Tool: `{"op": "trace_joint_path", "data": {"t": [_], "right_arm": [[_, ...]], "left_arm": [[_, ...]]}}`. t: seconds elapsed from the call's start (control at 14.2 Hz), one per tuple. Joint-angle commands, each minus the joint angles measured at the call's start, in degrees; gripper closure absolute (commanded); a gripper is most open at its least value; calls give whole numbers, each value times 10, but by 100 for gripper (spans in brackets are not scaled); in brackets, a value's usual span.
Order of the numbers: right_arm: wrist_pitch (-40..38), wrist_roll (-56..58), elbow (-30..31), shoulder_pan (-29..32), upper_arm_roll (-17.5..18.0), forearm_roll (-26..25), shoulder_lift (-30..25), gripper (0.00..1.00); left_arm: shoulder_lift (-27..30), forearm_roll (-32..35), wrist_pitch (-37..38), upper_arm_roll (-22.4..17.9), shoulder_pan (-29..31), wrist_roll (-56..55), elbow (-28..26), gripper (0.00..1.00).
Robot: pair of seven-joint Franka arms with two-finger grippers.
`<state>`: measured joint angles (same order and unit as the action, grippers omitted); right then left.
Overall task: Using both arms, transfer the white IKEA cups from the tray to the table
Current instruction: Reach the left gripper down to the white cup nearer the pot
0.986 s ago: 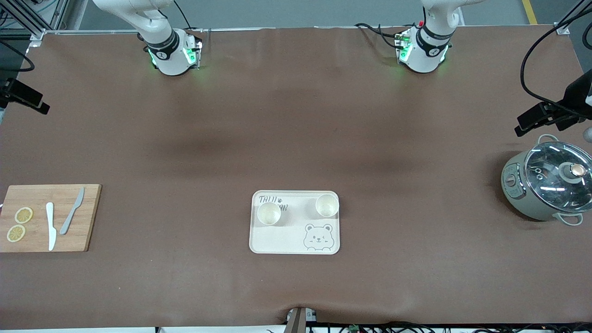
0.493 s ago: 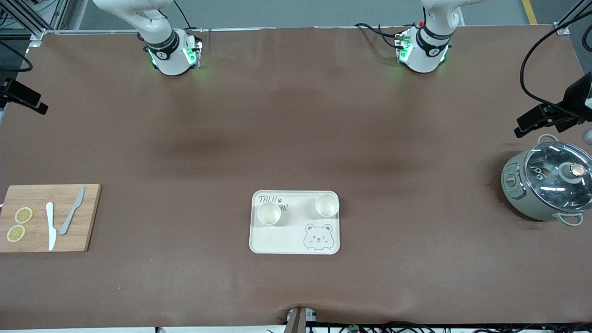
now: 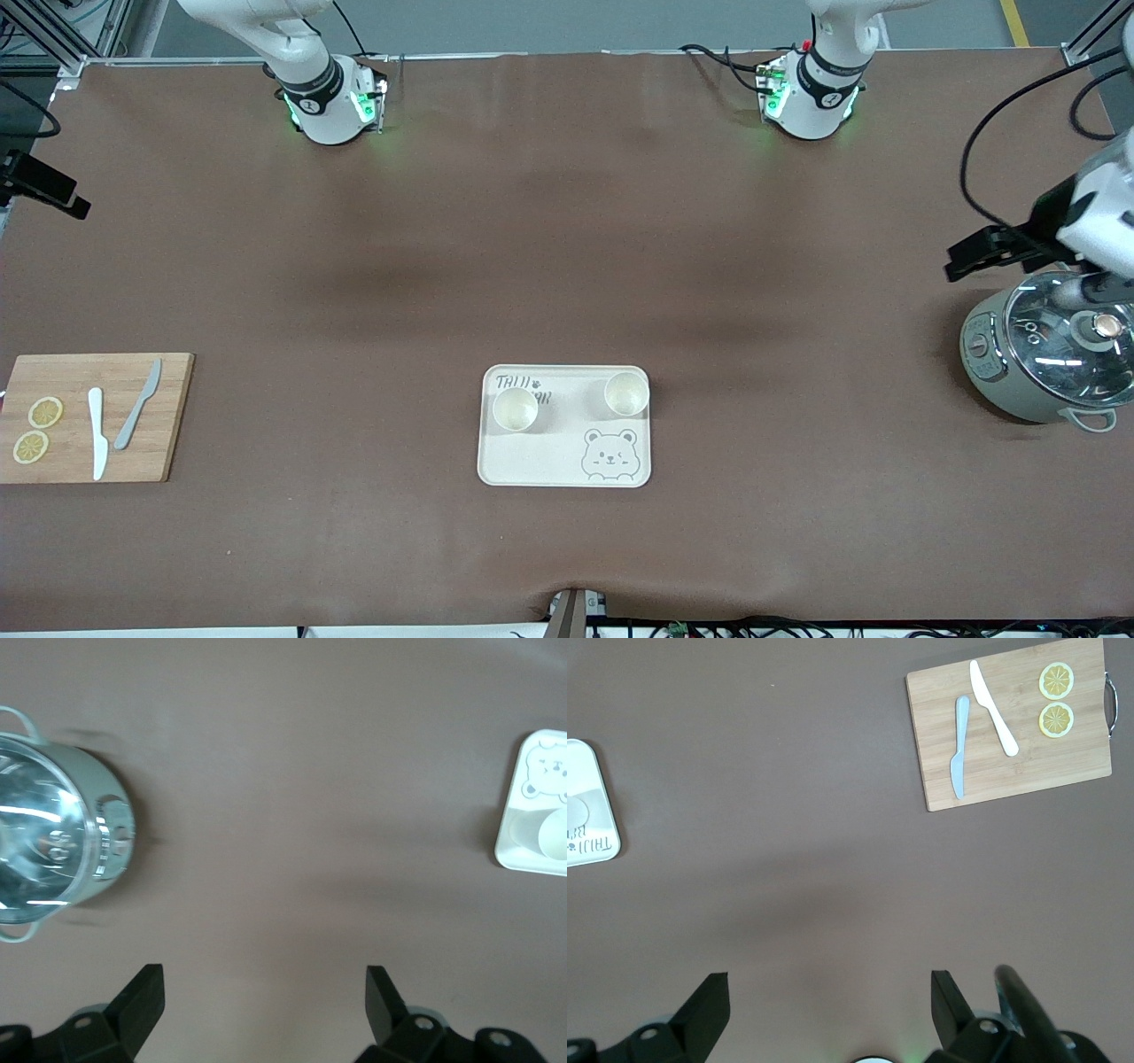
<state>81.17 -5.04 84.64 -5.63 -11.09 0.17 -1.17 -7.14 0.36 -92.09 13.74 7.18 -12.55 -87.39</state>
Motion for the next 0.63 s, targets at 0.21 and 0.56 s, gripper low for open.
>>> {"op": "trace_joint_path", "data": {"t": [0.21, 0.56], "right_arm": [[-1, -8, -5, -1, 2, -8, -1, 0], [-1, -8, -6, -3, 5, -8, -1, 0]], "left_arm": [[-138, 20, -52, 2, -100, -120, 64, 0], [-227, 25, -94, -6, -175, -225, 127, 0]]}}
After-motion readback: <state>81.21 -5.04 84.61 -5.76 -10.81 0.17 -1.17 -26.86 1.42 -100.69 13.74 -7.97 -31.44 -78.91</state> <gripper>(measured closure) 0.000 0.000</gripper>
